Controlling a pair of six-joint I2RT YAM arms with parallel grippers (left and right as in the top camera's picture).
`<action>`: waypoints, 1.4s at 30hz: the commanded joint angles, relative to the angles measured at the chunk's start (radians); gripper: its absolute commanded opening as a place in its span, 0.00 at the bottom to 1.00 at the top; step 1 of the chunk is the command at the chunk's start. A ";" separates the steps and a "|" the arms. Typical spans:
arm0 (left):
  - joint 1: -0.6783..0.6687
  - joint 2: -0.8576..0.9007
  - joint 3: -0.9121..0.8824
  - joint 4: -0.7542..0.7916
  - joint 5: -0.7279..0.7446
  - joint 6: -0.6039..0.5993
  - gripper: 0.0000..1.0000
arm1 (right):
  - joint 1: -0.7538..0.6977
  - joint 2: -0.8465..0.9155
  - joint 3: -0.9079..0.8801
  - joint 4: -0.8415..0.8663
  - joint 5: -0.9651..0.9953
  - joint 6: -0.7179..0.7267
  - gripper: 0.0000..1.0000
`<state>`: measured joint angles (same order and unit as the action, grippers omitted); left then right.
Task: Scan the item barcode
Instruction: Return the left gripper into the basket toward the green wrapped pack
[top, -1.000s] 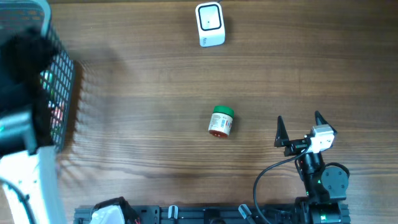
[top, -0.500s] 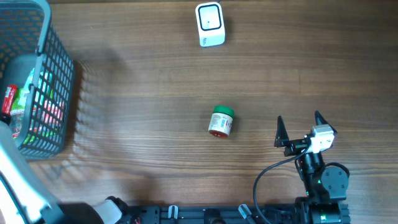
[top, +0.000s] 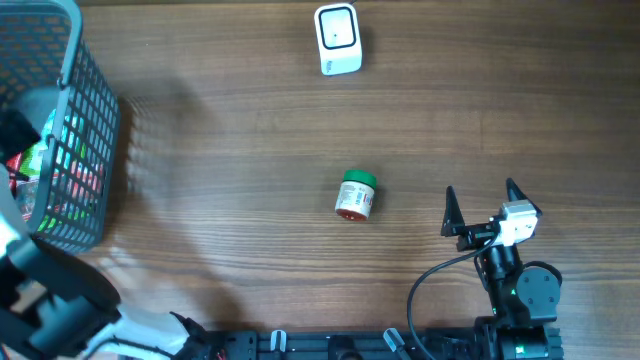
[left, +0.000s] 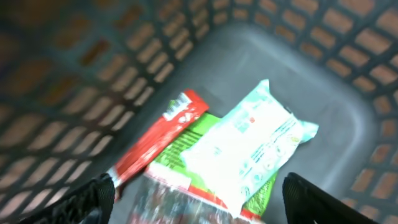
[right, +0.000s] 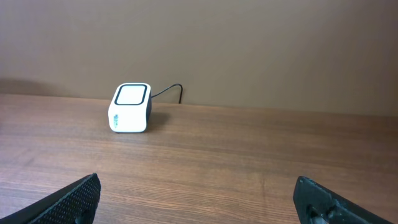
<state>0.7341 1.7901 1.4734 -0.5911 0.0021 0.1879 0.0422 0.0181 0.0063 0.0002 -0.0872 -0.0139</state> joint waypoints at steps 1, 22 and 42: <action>0.003 0.105 0.006 0.031 0.080 0.086 0.93 | -0.004 0.000 -0.001 0.006 -0.014 -0.011 1.00; -0.008 0.281 0.005 0.146 0.267 0.306 1.00 | -0.004 0.000 -0.001 0.005 -0.014 -0.012 1.00; -0.010 0.275 0.007 0.159 0.247 0.298 0.73 | -0.004 0.000 -0.001 0.006 -0.014 -0.013 1.00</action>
<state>0.7311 2.1162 1.4788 -0.4221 0.2489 0.4892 0.0422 0.0181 0.0059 0.0002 -0.0872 -0.0139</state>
